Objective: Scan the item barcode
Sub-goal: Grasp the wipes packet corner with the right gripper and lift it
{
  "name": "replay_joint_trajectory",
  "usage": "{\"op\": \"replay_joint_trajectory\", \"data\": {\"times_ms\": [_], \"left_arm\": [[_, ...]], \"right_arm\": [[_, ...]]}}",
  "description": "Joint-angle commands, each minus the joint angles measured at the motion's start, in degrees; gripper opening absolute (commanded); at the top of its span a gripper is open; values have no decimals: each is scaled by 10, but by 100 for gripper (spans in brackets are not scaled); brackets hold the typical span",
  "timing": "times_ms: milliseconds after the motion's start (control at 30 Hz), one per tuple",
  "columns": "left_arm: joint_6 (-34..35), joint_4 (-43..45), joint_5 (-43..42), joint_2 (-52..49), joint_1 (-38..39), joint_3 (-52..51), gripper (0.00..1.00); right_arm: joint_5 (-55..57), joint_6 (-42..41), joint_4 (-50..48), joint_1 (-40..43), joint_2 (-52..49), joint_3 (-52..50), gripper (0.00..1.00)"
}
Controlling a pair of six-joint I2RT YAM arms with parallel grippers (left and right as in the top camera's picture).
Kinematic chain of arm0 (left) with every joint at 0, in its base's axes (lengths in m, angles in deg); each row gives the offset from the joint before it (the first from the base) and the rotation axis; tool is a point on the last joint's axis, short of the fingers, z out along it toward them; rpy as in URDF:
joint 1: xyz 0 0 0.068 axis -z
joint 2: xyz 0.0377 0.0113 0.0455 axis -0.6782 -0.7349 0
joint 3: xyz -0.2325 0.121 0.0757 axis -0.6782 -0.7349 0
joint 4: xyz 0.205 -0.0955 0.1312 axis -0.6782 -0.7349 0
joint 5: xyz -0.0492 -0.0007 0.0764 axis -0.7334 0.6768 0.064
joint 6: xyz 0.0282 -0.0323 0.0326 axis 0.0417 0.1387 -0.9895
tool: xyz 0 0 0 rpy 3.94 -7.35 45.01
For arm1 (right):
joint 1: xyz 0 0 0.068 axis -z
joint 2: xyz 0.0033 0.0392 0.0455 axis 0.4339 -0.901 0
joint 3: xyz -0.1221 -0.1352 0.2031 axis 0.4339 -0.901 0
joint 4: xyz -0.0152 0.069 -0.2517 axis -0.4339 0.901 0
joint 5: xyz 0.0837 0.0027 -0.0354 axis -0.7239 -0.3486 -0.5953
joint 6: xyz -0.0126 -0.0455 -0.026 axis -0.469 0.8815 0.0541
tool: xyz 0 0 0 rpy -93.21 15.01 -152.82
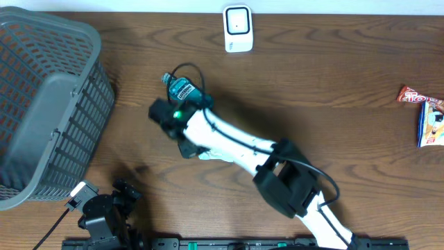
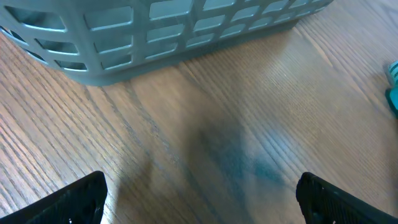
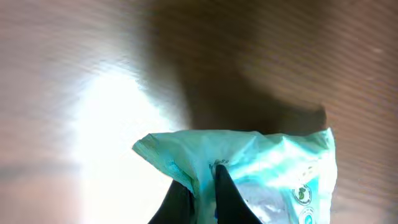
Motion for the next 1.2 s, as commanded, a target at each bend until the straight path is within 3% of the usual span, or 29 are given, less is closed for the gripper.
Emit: {"op": "replay_joint_trajectory", "data": {"times_ms": [0,200,367,600,867,1000,1167], "left_arm": [[-3,-18,1,3,-2,-5,98],[-3,-18,1,3,-2,-5,98],[-3,-18,1,3,-2,-5,98],[-3,-18,1,3,-2,-5,98],[-3,-18,1,3,-2,-5,98],[-3,-18,1,3,-2,-5,98],[-3,-18,1,3,-2,-5,98]], "right_arm": [[-202,97,44,52,-4,69,1],[-549,301,104,143,-4,104,1],[-665,381,142,197,-4,95,1],[-796,517,215,212,-4,93,1],[-941,489,248,201,-4,93,1],[-925,396,248,209,-4,93,1],[-897,402,248,226,-4,93,1]]}}
